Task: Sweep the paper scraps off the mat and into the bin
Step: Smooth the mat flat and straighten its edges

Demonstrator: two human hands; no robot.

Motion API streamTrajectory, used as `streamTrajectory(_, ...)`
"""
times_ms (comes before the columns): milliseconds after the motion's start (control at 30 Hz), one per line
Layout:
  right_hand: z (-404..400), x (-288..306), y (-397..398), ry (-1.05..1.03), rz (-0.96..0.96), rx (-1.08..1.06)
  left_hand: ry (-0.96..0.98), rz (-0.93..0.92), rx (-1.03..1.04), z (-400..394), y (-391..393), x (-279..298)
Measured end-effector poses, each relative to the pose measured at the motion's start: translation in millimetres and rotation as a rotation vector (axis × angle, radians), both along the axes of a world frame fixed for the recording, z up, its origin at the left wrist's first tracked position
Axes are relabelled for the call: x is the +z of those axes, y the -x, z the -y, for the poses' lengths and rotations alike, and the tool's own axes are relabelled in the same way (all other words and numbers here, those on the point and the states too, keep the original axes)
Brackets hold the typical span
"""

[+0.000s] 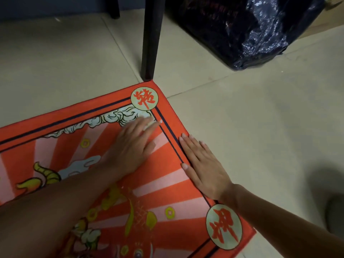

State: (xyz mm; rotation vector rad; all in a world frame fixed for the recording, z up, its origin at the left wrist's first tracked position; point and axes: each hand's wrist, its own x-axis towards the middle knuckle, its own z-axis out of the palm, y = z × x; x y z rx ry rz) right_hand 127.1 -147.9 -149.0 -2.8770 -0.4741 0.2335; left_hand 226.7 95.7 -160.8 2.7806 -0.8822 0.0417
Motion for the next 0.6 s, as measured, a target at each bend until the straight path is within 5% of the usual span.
streamTrajectory(367,-23.2,-6.7,-72.1,-0.005,0.041,0.009,0.054,-0.022,0.104,5.0,-17.0,-7.5)
streamTrajectory(600,-50.6,-10.4,-142.1,-0.005,0.06,-0.028,-0.026,0.158,-0.147,-25.9,-63.7,0.5)
